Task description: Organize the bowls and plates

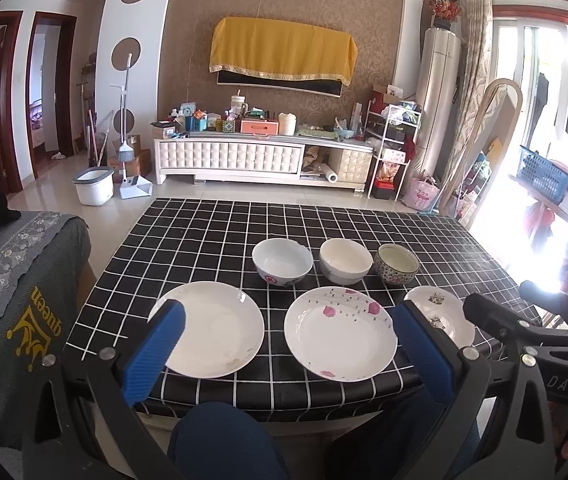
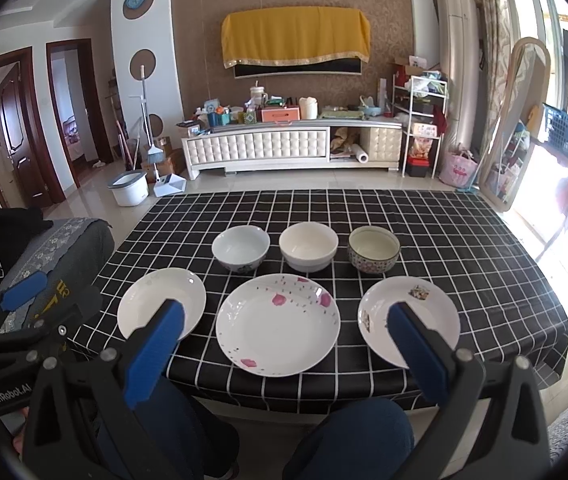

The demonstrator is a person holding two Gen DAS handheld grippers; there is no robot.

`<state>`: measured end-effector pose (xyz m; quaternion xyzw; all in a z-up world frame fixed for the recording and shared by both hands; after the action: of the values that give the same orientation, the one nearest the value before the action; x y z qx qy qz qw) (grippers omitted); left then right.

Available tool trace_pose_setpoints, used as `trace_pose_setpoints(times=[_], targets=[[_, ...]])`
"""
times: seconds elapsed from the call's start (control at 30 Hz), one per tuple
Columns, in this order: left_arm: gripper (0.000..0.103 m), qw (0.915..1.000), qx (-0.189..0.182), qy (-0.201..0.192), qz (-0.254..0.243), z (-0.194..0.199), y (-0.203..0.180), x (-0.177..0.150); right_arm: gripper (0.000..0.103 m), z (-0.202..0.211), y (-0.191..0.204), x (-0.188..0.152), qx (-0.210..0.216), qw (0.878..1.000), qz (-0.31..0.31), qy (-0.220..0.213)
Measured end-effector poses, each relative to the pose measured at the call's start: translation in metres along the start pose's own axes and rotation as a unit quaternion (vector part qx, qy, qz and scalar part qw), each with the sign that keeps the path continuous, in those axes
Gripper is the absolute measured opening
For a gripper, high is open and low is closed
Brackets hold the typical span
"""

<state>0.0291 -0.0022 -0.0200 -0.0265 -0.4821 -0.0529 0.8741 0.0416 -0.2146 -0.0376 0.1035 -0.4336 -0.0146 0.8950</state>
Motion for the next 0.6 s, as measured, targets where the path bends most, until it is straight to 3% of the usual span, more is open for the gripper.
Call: trace_pose_setpoints(times=[0.17,0.27,0.4,0.53,0.6], targets=[[0.103,0.9986,0.044,0.015,-0.026,-0.008,0.007,0.005,0.103,-0.007,0.007,0.007,0.013,1.0,0.002,0.005],[0.103,0.9994,0.034,0.0,0.011,-0.012,0.024,0.01,0.103,-0.016,0.016,0.014,0.006,1.0,0.01,0.012],[0.103,0.9976,0.049,0.023,0.043,-0.027,0.053,0.015,0.103,-0.025,0.029,0.024,0.004,1.0,0.021,-0.005],[0.103,0.9989,0.034,0.015,0.029,-0.034,0.071,0.017,0.103,-0.04,0.048,0.033,0.031,0.998,0.056,-0.019],[0.103,0.9981,0.058,0.008,0.019,-0.036,0.081,0.018,0.103,-0.053,0.057,0.037,0.023,0.997,0.067,-0.02]])
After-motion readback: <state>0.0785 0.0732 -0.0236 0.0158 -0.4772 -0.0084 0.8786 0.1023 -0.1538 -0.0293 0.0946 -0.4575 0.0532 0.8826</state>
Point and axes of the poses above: each gripper's, at about its wrist camera, not at the fingertips, and z roughly against the way its jaws point, y to its left, x to its top, the point moved 4 cm from there along -z, roughly the way its jaws point, and after that the axes turned 9 degrees about -z, right-handed, at the moved point
